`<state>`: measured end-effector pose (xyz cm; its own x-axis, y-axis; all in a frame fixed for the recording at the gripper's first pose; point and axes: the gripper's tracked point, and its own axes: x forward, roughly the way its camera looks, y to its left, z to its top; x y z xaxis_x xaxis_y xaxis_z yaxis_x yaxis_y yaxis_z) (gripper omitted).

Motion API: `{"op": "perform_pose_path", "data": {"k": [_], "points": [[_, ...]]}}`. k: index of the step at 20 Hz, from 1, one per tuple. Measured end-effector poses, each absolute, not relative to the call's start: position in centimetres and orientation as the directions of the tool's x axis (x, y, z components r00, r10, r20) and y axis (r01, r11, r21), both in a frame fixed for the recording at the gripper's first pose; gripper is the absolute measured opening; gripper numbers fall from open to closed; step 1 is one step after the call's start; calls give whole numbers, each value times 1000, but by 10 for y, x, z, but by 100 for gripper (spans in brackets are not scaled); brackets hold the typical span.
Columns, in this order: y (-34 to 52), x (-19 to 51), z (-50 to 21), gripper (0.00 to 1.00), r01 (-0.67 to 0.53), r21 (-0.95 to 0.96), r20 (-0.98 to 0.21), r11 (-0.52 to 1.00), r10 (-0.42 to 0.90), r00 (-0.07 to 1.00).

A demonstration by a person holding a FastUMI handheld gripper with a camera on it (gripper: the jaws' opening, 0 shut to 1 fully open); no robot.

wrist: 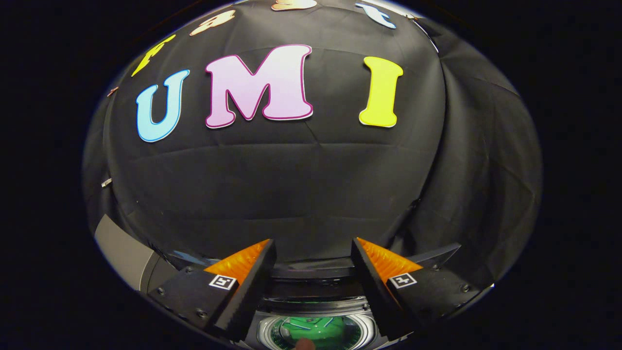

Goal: Put the clothes into the washing machine and then close the washing machine lid.

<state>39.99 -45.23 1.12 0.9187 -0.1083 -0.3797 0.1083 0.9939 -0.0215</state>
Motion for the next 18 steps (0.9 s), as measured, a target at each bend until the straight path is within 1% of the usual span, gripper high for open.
{"op": "perform_pose_path", "data": {"k": [10, 18], "points": [[-452, 362, 16, 100, 127, -27, -304, 992, -129, 944], [-450, 328, 11, 99, 117, -31, -293, 993, -121, 948]]}}
